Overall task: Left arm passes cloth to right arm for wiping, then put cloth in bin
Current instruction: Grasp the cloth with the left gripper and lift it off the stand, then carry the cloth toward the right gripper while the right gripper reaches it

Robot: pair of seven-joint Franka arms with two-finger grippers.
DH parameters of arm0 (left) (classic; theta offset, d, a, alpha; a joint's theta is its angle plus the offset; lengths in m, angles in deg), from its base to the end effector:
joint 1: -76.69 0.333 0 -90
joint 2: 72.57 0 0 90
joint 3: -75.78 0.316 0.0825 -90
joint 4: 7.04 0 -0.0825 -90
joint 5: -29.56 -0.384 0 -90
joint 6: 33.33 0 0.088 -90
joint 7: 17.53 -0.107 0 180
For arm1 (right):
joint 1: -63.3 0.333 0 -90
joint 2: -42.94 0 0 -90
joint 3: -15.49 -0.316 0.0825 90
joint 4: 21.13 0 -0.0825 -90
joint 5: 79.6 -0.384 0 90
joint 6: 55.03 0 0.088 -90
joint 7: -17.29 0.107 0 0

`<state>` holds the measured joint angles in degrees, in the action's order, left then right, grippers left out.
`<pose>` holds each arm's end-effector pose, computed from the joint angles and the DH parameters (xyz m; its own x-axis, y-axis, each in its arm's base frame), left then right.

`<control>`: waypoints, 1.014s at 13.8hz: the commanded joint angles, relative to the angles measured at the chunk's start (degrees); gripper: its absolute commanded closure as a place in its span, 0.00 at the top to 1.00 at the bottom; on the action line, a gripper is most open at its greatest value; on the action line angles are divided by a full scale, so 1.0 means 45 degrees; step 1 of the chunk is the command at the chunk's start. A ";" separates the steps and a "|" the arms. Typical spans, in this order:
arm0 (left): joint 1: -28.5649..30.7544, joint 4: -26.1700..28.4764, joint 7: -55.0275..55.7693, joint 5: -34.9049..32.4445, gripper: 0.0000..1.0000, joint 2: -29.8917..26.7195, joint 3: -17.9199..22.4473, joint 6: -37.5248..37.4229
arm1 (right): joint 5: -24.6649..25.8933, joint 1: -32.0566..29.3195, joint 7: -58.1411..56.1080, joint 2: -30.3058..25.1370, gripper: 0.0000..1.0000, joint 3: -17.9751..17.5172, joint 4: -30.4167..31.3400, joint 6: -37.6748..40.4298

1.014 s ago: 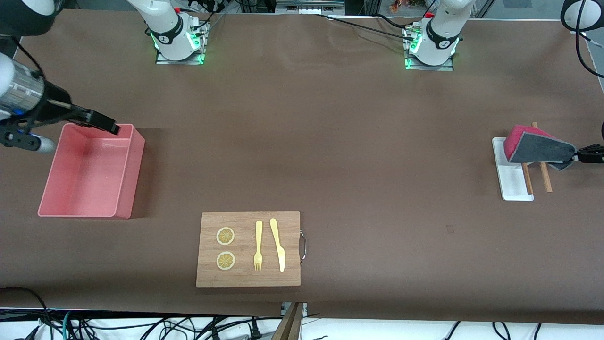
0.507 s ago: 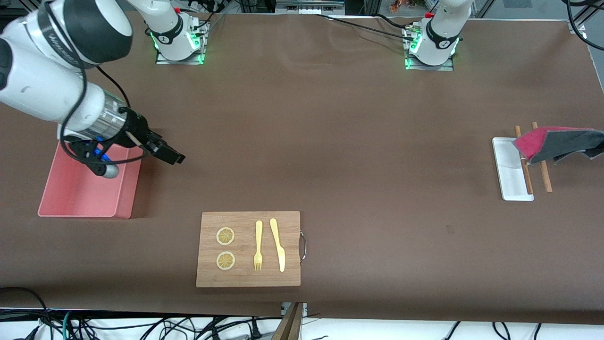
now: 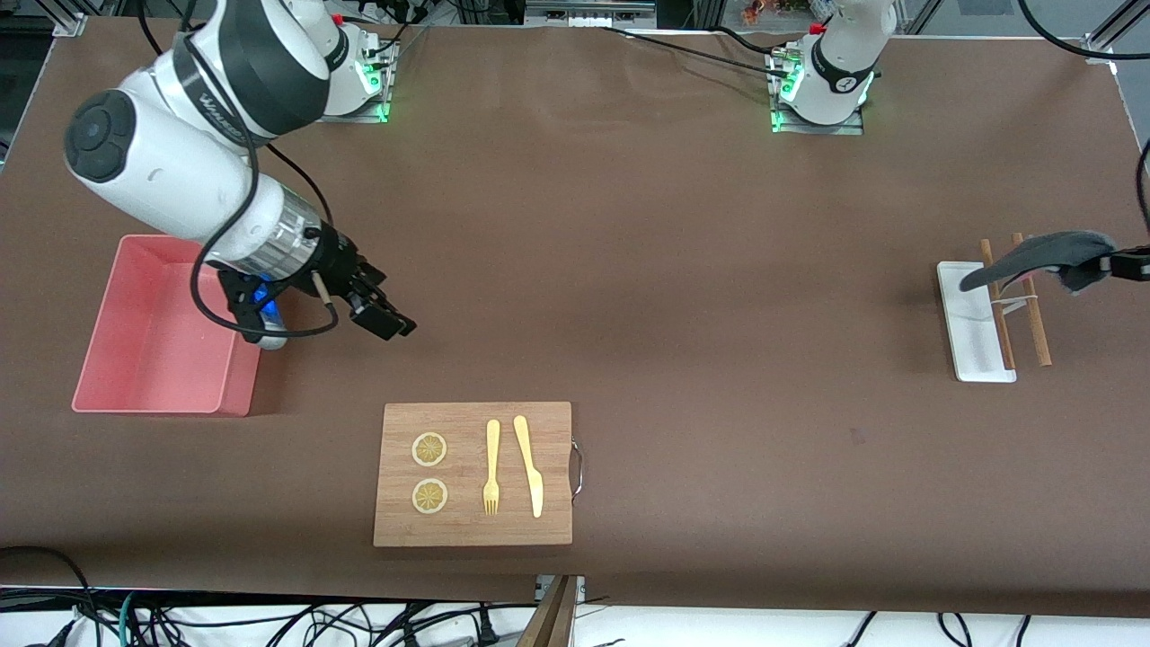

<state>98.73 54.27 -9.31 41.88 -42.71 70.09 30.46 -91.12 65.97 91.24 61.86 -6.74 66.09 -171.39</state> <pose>0.6206 0.1700 0.5108 0.8338 0.2806 -0.4754 0.4110 -0.8905 0.1953 0.6210 0.2633 0.5047 0.5828 -0.7731 -0.2502 -0.8098 -0.5269 -0.2582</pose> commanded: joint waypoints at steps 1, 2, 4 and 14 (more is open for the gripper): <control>-0.1204 0.0300 0.3936 0.0461 0.00 -0.0385 -0.0549 -0.0016 | -0.0271 0.0380 0.1102 0.0677 1.00 -0.0078 -0.0144 -0.1092; -0.1459 0.0281 0.5635 0.0851 0.00 -0.0385 -0.0861 0.0062 | -0.0271 0.0537 0.1356 0.0912 1.00 -0.0097 -0.0144 -0.1463; -0.2335 0.0203 0.8703 0.1089 0.00 -0.0385 -0.1234 0.0528 | -0.0329 0.0966 0.2097 0.1303 1.00 -0.0097 -0.0144 -0.2419; -0.7492 0.0398 1.8886 0.1734 0.00 0.0512 -0.1196 0.6853 | -0.0349 0.1924 0.4855 0.2906 1.00 -0.1132 -0.0144 -0.5177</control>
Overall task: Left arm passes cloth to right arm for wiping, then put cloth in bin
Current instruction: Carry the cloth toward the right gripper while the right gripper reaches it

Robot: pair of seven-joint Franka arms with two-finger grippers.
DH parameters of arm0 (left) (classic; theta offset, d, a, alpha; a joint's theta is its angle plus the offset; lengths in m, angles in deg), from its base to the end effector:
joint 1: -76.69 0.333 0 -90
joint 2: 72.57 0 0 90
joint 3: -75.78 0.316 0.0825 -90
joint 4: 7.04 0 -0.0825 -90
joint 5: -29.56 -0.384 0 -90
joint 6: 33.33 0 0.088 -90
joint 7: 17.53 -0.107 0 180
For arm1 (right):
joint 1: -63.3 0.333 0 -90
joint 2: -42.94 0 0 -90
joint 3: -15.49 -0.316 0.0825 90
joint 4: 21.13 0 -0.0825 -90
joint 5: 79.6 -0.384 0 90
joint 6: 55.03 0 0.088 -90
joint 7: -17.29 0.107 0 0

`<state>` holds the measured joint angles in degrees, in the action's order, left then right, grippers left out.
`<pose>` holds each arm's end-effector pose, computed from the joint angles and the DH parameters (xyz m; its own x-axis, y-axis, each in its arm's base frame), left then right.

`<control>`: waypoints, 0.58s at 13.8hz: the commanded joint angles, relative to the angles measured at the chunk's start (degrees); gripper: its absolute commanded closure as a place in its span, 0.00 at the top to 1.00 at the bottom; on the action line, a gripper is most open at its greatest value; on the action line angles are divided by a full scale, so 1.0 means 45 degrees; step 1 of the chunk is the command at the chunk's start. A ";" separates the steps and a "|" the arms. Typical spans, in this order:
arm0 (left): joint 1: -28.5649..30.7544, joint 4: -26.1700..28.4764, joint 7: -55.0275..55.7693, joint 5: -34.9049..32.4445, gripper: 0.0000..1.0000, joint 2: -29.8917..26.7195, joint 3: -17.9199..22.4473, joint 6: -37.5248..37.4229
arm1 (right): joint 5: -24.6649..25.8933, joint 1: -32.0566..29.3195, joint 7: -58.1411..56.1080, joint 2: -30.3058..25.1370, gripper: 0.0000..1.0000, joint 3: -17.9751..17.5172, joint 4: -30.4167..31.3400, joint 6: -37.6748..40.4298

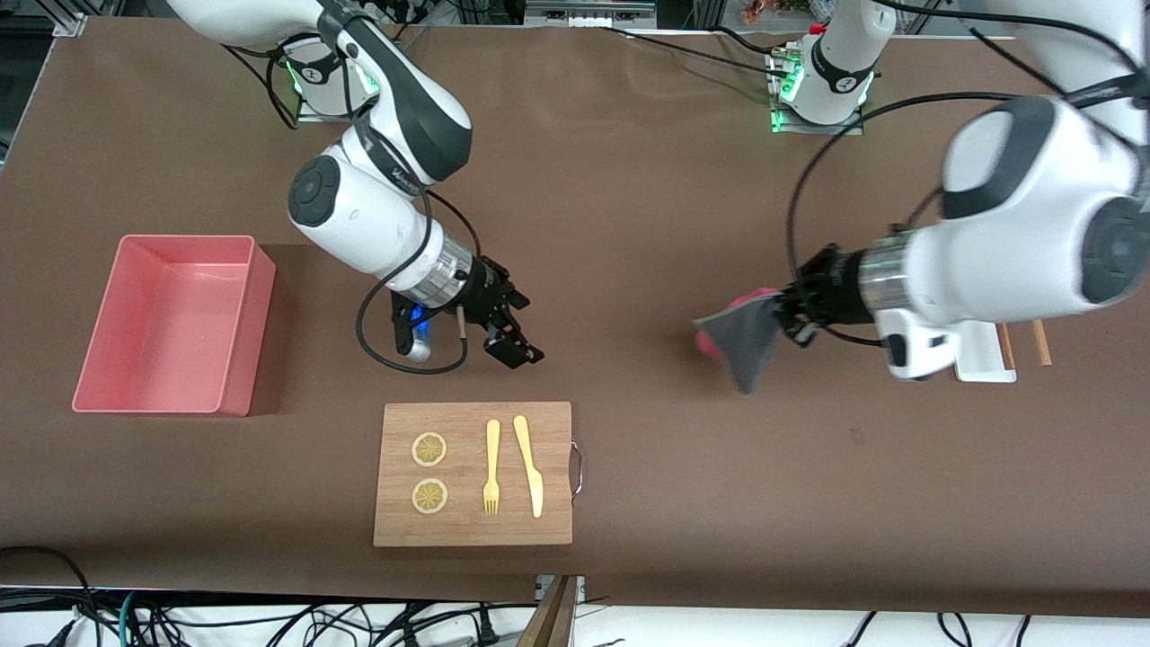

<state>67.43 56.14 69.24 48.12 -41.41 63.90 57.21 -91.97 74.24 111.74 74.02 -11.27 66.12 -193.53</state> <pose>0.6577 -0.2477 0.5161 0.3355 0.8436 -0.4193 0.9228 -0.3838 -0.0337 0.6112 0.3946 0.4149 0.3633 -0.8217 -0.4391 -0.9224 -0.2508 -0.2937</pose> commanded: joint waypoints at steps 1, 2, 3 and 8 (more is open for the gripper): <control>-0.0811 0.0021 0.2271 0.0638 0.00 0.0341 0.0199 0.1494 | -0.0161 0.0127 0.0338 0.0281 1.00 -0.0165 -0.0169 -0.0277; -0.1104 0.0022 0.2840 0.0853 0.00 0.0477 0.0199 0.2003 | -0.0161 0.0166 0.0609 0.0359 1.00 -0.0262 -0.0169 -0.0432; -0.1242 0.0022 0.3058 0.0952 0.00 0.0537 0.0199 0.2375 | -0.0161 0.0205 0.0941 0.0437 1.00 -0.0282 -0.0150 -0.0627; -0.1809 0.0002 0.3138 0.1517 0.00 0.0596 0.0199 0.2633 | -0.0161 0.0400 0.1862 0.0692 1.00 -0.0302 -0.0169 -0.1467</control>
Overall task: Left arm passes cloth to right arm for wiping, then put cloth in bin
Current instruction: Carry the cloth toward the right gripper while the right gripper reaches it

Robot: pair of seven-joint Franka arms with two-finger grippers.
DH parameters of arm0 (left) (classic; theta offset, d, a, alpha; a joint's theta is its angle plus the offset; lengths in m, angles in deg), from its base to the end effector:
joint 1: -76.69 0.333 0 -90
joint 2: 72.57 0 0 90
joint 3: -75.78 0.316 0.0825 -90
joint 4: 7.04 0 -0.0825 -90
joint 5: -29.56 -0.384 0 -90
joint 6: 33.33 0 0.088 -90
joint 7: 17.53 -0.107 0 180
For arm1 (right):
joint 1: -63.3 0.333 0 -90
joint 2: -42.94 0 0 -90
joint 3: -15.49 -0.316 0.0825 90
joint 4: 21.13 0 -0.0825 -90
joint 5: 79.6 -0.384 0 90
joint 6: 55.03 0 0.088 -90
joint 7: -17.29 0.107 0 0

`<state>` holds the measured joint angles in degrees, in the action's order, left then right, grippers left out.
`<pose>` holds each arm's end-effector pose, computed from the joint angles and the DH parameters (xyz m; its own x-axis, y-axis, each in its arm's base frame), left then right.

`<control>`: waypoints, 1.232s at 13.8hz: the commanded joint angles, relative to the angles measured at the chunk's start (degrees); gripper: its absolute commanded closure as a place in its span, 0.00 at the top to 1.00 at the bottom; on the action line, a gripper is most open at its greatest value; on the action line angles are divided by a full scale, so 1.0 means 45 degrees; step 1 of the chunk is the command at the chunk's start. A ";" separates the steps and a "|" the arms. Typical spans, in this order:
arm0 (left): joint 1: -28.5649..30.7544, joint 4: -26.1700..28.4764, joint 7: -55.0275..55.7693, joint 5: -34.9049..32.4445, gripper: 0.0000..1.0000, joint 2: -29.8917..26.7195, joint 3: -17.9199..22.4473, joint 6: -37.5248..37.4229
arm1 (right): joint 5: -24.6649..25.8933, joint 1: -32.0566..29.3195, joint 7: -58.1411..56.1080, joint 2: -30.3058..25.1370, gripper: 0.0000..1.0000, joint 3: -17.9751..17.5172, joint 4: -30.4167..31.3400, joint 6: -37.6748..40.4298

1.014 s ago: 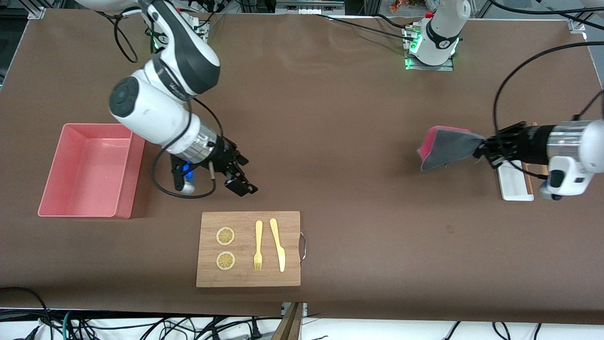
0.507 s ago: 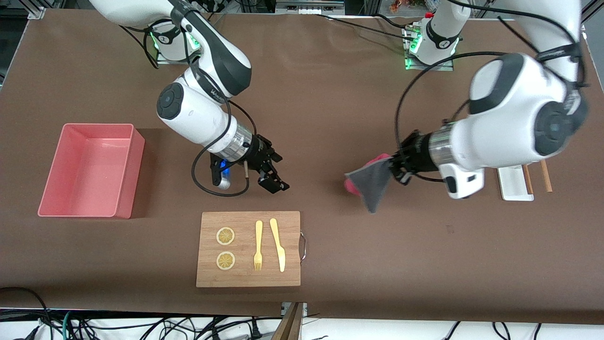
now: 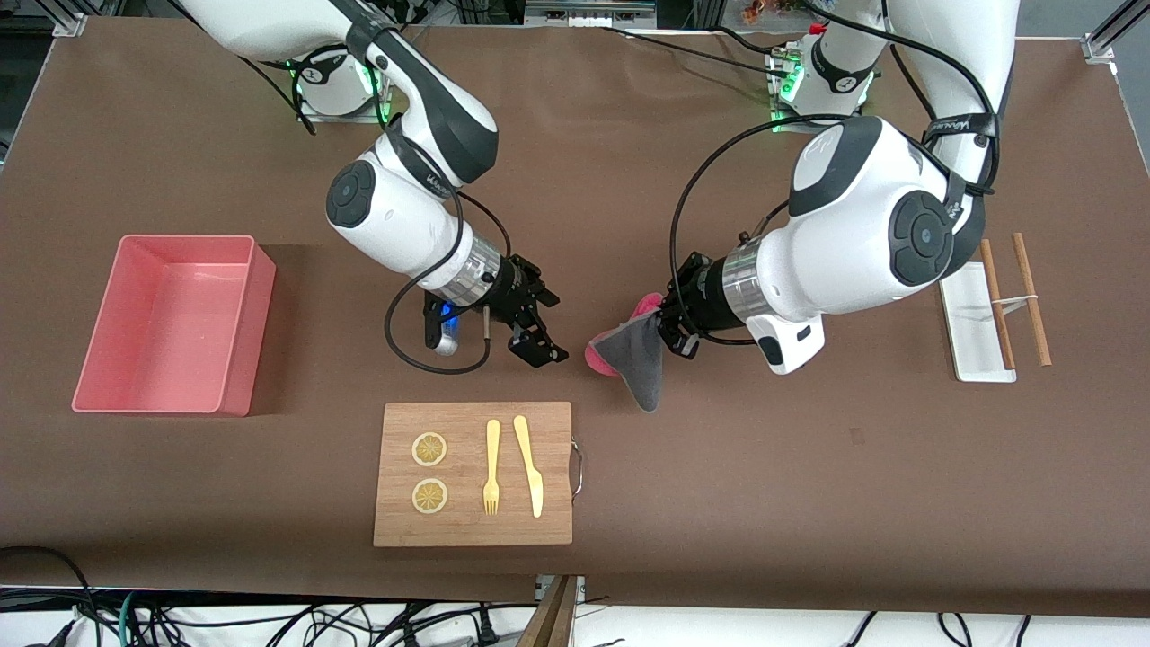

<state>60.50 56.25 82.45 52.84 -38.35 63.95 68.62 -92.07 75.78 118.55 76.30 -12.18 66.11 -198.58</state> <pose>0.6518 -0.3353 0.4968 0.1707 0.8498 -0.4986 0.9770 -0.2116 -0.0261 0.6052 0.4179 0.4001 0.2666 -0.8256 -0.4973 -0.9515 -0.1433 -0.2723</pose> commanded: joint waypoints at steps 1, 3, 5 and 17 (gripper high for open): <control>-0.0406 -0.0022 0.0204 0.0491 0.00 -0.0085 0.0187 0.0098 | -0.0138 0.0116 0.0369 0.0224 1.00 -0.0138 -0.0168 -0.0501; -0.0543 -0.0003 0.0184 0.0511 0.00 -0.0085 0.0187 0.0098 | -0.0138 0.0175 0.0389 0.0341 1.00 -0.0197 -0.0168 -0.0775; -0.0836 -0.0003 0.0184 0.0492 0.00 -0.0085 0.0187 0.0098 | -0.0138 0.0195 0.0389 0.0361 1.00 -0.0197 -0.0168 -0.0951; -0.0895 -0.0022 0.0165 0.0511 0.00 -0.0105 0.0187 0.0098 | -0.0001 0.0214 0.0253 0.0381 0.36 -0.0295 -0.0246 -0.1030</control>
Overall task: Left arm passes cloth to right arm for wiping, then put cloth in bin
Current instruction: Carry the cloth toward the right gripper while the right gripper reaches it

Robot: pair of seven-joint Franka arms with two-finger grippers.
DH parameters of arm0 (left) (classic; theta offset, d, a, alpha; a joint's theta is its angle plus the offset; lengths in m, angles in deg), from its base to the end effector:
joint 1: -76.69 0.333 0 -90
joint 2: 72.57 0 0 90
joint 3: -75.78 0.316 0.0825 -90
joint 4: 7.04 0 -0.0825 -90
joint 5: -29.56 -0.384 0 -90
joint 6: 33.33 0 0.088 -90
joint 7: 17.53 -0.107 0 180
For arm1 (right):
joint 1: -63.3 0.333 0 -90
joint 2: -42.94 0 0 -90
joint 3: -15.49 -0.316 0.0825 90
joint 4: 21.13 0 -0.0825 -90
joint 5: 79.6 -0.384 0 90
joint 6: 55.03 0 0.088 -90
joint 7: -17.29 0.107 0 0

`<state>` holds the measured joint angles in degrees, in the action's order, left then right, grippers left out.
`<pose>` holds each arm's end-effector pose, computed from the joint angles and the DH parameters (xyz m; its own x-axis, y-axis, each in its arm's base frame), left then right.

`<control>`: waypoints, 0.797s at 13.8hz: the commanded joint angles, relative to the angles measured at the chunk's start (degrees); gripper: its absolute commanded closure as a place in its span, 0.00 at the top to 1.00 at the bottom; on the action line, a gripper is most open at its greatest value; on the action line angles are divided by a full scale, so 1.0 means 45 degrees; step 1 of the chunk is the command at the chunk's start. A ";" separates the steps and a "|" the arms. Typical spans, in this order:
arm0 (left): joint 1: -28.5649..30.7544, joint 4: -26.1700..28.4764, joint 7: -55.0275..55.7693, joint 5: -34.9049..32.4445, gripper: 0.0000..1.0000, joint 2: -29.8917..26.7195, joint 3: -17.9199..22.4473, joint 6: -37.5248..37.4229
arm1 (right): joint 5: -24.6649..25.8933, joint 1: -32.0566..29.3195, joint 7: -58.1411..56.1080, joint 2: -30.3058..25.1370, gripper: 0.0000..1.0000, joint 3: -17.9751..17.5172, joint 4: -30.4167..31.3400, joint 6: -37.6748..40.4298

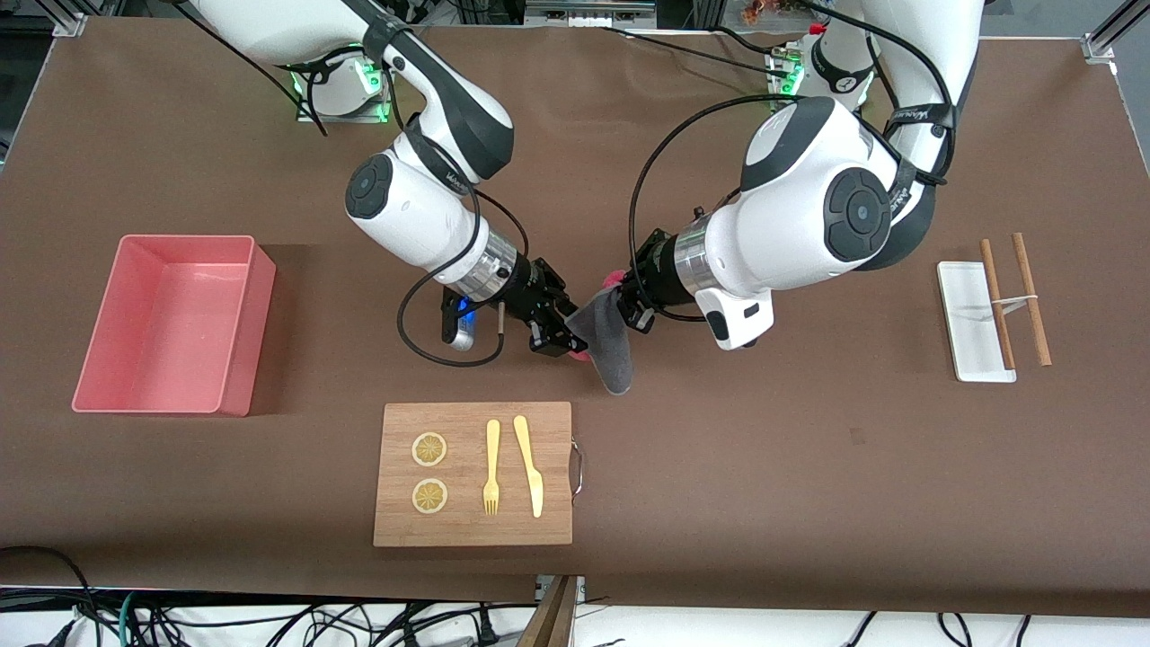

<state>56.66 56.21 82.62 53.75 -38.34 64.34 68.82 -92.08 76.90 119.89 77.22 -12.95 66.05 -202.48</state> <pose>0.6297 -0.3763 0.4974 0.2148 0.8335 -0.5090 0.9637 -0.2654 -0.0279 0.5988 0.4349 0.3994 0.2632 -0.8104 -0.5234 -0.9473 -0.1144 -0.2992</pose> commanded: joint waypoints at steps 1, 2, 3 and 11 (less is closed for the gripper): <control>-0.0041 -0.0013 0.0126 0.0309 0.00 -0.0105 0.0101 0.0054 | 0.0000 -0.0033 -0.0104 0.0175 0.27 -0.0124 -0.0232 -0.0356; -0.0022 -0.0013 0.0126 0.0309 0.00 -0.0105 0.0101 0.0054 | 0.0020 -0.0033 -0.0104 0.0175 0.13 -0.0124 -0.0232 -0.0474; -0.0022 -0.0013 0.0126 0.0309 0.00 -0.0105 0.0101 0.0054 | 0.0039 -0.0033 -0.0143 0.0175 0.00 -0.0124 -0.0232 -0.0475; -0.0022 -0.0013 0.0068 0.0270 0.00 -0.0105 0.0101 0.0054 | 0.0001 -0.0131 -0.0690 0.0116 0.00 -0.0104 -0.0388 -0.0475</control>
<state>56.69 56.20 82.62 53.75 -38.34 64.37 68.85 -92.04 76.74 117.66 77.23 -12.92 65.73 -204.37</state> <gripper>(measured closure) 0.974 0.978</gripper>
